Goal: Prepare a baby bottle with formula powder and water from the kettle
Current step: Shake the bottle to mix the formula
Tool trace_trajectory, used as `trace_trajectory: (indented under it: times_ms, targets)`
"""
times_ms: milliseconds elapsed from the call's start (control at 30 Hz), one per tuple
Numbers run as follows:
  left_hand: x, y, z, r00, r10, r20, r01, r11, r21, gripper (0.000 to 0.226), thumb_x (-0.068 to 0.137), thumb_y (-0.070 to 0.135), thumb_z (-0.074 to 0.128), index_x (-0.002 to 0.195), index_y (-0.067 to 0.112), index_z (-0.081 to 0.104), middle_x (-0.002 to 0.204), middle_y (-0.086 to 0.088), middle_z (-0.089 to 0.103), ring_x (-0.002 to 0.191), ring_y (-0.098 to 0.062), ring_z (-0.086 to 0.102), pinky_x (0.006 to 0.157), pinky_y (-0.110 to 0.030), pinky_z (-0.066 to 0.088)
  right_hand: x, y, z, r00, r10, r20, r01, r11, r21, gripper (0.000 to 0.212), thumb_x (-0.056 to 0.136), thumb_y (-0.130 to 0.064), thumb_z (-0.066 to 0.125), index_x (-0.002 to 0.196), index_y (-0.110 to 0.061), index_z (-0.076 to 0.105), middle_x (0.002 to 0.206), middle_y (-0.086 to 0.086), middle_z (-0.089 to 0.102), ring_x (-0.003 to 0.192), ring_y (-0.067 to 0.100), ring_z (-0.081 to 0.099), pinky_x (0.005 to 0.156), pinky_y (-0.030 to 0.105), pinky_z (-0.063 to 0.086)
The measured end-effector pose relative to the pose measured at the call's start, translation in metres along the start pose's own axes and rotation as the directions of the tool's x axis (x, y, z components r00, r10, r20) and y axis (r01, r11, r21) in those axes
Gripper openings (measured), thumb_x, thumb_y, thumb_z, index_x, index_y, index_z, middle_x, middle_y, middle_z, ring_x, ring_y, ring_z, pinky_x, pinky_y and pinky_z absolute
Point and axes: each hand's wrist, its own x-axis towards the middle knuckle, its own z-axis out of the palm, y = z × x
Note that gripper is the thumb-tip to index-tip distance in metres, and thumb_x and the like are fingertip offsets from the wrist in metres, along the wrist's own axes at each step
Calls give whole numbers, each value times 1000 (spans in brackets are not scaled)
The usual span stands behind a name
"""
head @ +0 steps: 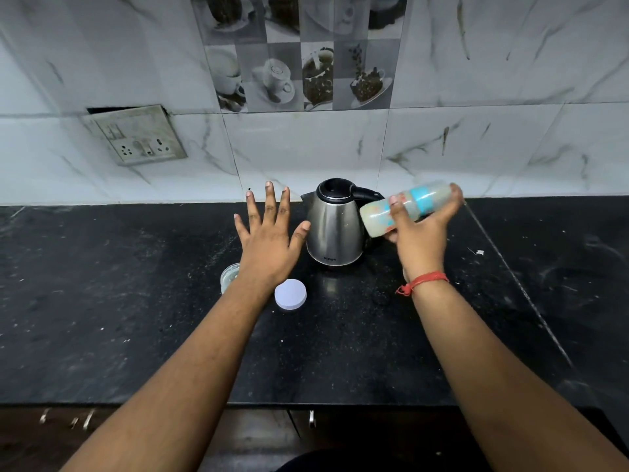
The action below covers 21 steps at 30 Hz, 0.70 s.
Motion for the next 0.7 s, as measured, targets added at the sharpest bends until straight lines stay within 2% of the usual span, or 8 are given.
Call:
trace_trajectory:
  times_ms: [33,133,167,300,433,467,600,700]
  targets:
    - [0,0,-1,1000,0,-2,0,1000,-4,86,92,76,1,166,32,-4,174,2,-19,158,-34,-23,124,-67,-6,0,0,1,1000,-17,16,18,999,-38,91,84,-31,80,148,-44,17,111,-5,66,91,16,74,72,53,64]
    - [2,-2,-2,1000,3,-3,-3,1000,1,86,93,76,3,166,31,-4,174,2,-18,158,-34,-24,124,-68,-6,-8,6,3,943,47,329,41,966,-255,94,81,-27,83,147,-52,21,115,-5,63,93,20,73,67,46,65]
    - [3,-3,-2,1000,2,-3,-2,1000,4,85,94,76,4,166,31,-5,174,2,-18,157,-34,-24,124,-68,-7,-8,7,2,940,55,337,33,967,-251,93,80,-28,84,146,-53,22,114,-8,62,93,20,73,64,42,64]
    - [2,-4,-5,1000,-5,7,4,1000,19,85,93,76,4,165,33,-7,173,3,-19,157,-34,-26,124,-68,-8,0,1,-2,1000,10,10,-10,1000,-14,89,83,-35,79,147,-45,19,115,-5,63,93,18,73,63,46,64]
    - [4,-6,-5,1000,9,8,-9,999,41,83,94,75,3,165,34,-7,173,2,-20,157,-34,-26,123,-68,-8,-10,6,0,932,39,361,69,957,-281,93,81,-28,83,146,-53,21,115,-9,62,92,18,72,65,44,64]
    - [5,-6,-5,1000,9,8,-9,999,46,83,94,75,3,165,34,-7,173,2,-20,157,-34,-26,123,-68,-8,-8,6,0,933,43,358,62,959,-275,92,81,-29,83,146,-54,23,113,-13,61,94,19,72,66,43,64]
    - [5,-8,-3,1000,20,11,-20,997,75,83,94,75,2,165,34,-8,173,1,-20,157,-34,-26,123,-68,-8,0,1,0,1000,2,19,-1,1000,-19,90,85,-28,79,149,-43,18,109,-9,64,91,16,74,65,48,64]
    - [4,-9,-1,1000,23,12,-24,996,86,83,94,74,3,165,33,-7,174,1,-19,157,-34,-26,124,-68,-7,-6,5,3,959,13,285,55,972,-230,92,83,-22,80,148,-49,20,114,-10,61,95,19,72,73,52,64]
